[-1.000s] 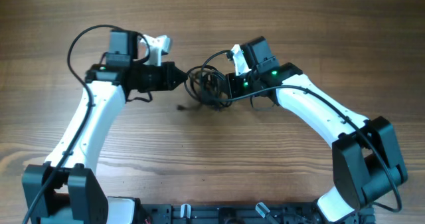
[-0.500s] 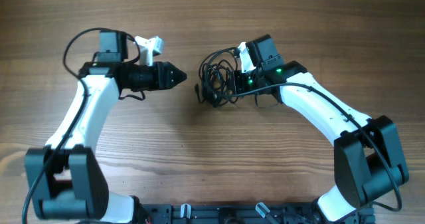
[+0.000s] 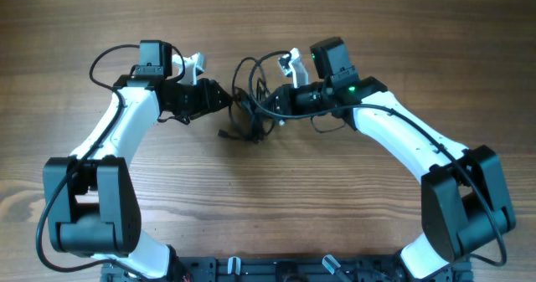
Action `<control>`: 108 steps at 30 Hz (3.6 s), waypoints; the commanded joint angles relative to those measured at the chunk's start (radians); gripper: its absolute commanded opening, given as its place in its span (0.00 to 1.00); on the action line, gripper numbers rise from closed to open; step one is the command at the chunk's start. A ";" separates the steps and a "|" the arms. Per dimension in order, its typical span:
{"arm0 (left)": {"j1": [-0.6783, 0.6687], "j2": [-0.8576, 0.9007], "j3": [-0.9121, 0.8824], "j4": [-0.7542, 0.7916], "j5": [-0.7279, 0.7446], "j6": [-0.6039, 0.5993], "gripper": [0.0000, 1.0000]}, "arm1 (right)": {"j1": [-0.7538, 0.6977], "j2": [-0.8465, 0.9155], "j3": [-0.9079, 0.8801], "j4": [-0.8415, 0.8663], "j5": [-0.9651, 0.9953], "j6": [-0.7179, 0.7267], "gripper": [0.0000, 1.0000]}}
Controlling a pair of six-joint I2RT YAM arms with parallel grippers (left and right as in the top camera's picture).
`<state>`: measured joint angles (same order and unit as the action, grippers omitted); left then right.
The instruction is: Untangle cables
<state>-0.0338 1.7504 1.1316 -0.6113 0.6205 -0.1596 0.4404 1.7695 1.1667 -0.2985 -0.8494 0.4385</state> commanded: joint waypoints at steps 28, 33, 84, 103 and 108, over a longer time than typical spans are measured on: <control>-0.004 0.007 0.000 0.021 -0.199 -0.013 0.58 | -0.009 0.022 -0.003 -0.276 0.709 0.062 0.83; -0.004 0.007 0.000 0.029 -0.126 -0.013 0.57 | -0.023 0.022 -0.002 -0.373 0.732 0.058 0.94; -0.246 0.217 0.000 0.175 -0.150 -0.185 0.12 | 0.029 0.316 -0.002 0.346 0.512 0.217 0.04; -0.244 0.217 0.000 0.178 -0.164 -0.084 0.39 | -0.196 0.080 -0.002 0.351 -0.265 0.242 0.05; -0.244 0.217 0.000 0.166 -0.293 -0.140 0.36 | -0.278 -0.044 -0.002 0.183 -0.101 0.148 0.05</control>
<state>-0.2813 1.9526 1.1404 -0.4397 0.4515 -0.2745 0.2062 1.8446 1.1656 -0.0238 -1.0355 0.6724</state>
